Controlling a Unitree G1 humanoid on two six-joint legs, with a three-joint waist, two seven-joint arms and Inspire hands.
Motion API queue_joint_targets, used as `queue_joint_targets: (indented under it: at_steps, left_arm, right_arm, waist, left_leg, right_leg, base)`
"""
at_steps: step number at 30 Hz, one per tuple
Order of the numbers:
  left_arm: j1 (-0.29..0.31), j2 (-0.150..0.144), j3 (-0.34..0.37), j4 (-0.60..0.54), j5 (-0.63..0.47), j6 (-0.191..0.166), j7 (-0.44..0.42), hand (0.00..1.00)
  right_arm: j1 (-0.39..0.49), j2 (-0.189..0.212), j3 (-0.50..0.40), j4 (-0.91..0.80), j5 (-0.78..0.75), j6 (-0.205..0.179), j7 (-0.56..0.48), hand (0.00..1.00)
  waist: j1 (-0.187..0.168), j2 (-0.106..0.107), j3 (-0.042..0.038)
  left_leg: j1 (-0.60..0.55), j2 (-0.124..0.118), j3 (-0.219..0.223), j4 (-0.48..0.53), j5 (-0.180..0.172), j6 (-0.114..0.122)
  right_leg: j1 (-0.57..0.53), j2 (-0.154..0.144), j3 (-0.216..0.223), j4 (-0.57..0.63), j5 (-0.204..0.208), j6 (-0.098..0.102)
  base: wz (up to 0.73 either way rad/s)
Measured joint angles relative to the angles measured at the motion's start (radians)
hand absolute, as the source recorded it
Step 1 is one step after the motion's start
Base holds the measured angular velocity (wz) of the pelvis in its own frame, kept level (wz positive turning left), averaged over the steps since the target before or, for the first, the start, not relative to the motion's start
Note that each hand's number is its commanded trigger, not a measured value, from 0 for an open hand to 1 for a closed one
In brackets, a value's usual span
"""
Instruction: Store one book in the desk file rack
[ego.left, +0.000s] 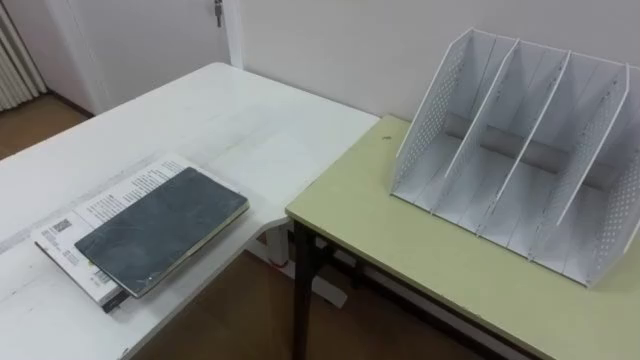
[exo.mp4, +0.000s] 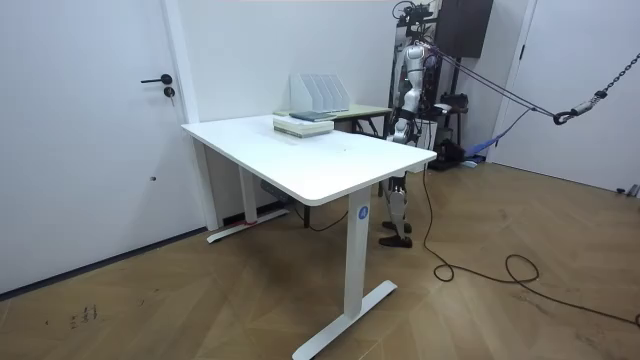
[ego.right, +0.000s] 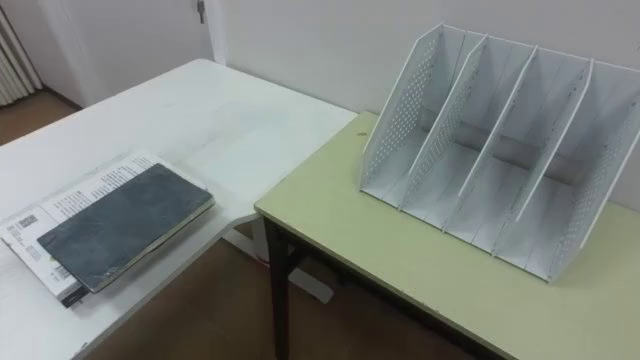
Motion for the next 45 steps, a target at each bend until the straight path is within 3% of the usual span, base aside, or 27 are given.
queue_joint_targets:
  at_steps: [12,22,32,35,37,39,42,45]
  left_arm:
    - [0.001,0.000,0.000,0.002,0.000,-0.011,0.003,0.00]
    - [0.001,0.001,-0.020,0.001,0.000,-0.019,0.062,0.00]
    - [-0.012,0.002,-0.048,-0.081,0.067,-0.052,0.104,0.00]
    - [-0.014,0.007,-0.063,-0.150,0.142,-0.063,0.114,0.00]
    - [-0.019,0.005,-0.073,-0.187,0.207,-0.087,0.122,0.00]
    - [-0.028,0.005,-0.081,-0.190,0.235,-0.106,0.133,0.00]
    - [-0.043,0.017,-0.154,-0.217,0.245,-0.116,0.157,0.00]
    - [-0.048,0.030,-0.239,-0.353,0.332,-0.126,0.159,0.00]
  right_arm:
    - [-0.008,-0.006,0.001,0.008,-0.015,-0.001,0.014,0.00]
    - [-0.013,-0.006,0.004,0.008,-0.025,-0.004,0.015,0.00]
    - [-0.042,-0.003,0.051,0.043,0.007,-0.046,0.003,0.00]
    - [-0.037,-0.004,0.069,0.033,0.009,-0.062,0.007,0.00]
    - [-0.042,-0.001,0.069,0.033,0.009,-0.085,0.007,0.00]
    - [-0.044,0.002,0.074,0.035,0.009,-0.098,0.008,0.00]
    - [-0.050,0.002,0.093,0.034,0.009,-0.118,0.008,0.00]
    - [-0.076,0.002,0.122,0.044,0.008,-0.130,0.010,0.00]
  waist:
    - [0.001,0.007,-0.0008]
    - [0.001,0.004,0.0012]
    - [-0.009,0.003,0.0020]
    - [-0.023,-0.002,0.0012]
    - [-0.031,-0.004,0.0069]
    - [-0.044,-0.008,0.0048]
    - [-0.065,-0.009,0.0037]
    - [-0.082,-0.007,0.0052]
  left_leg:
    - [-0.002,-0.001,-0.001,-0.004,-0.001,0.000]
    - [0.003,-0.001,-0.002,-0.005,-0.001,0.000]
    - [-0.003,-0.001,-0.002,0.002,-0.001,-0.001]
    - [-0.016,0.000,0.001,0.005,-0.001,-0.001]
    - [-0.017,0.000,0.001,0.003,-0.001,-0.001]
    - [-0.018,-0.001,0.001,-0.002,-0.001,-0.001]
    - [-0.018,-0.002,0.002,-0.005,-0.001,-0.001]
    - [-0.021,-0.001,0.002,-0.005,-0.001,-0.001]
  right_leg:
    - [0.000,0.000,-0.004,-0.001,0.000,0.000]
    - [0.002,-0.001,-0.002,-0.003,-0.003,0.001]
    - [0.001,0.001,-0.005,0.000,-0.002,0.000]
    - [-0.014,0.001,-0.005,0.000,-0.002,0.000]
    - [-0.017,0.001,-0.003,0.000,-0.002,0.000]
    - [-0.016,0.001,-0.004,0.000,-0.002,0.000]
    - [-0.017,0.001,-0.003,0.000,-0.001,0.001]
    - [-0.018,0.001,-0.003,0.001,0.001,0.000]
  base:
    - [0.00]
    - [0.00]
    - [0.00]
    - [0.00]
    - [-0.02]
    - [0.00]
    - [0.00]
    - [-0.01]
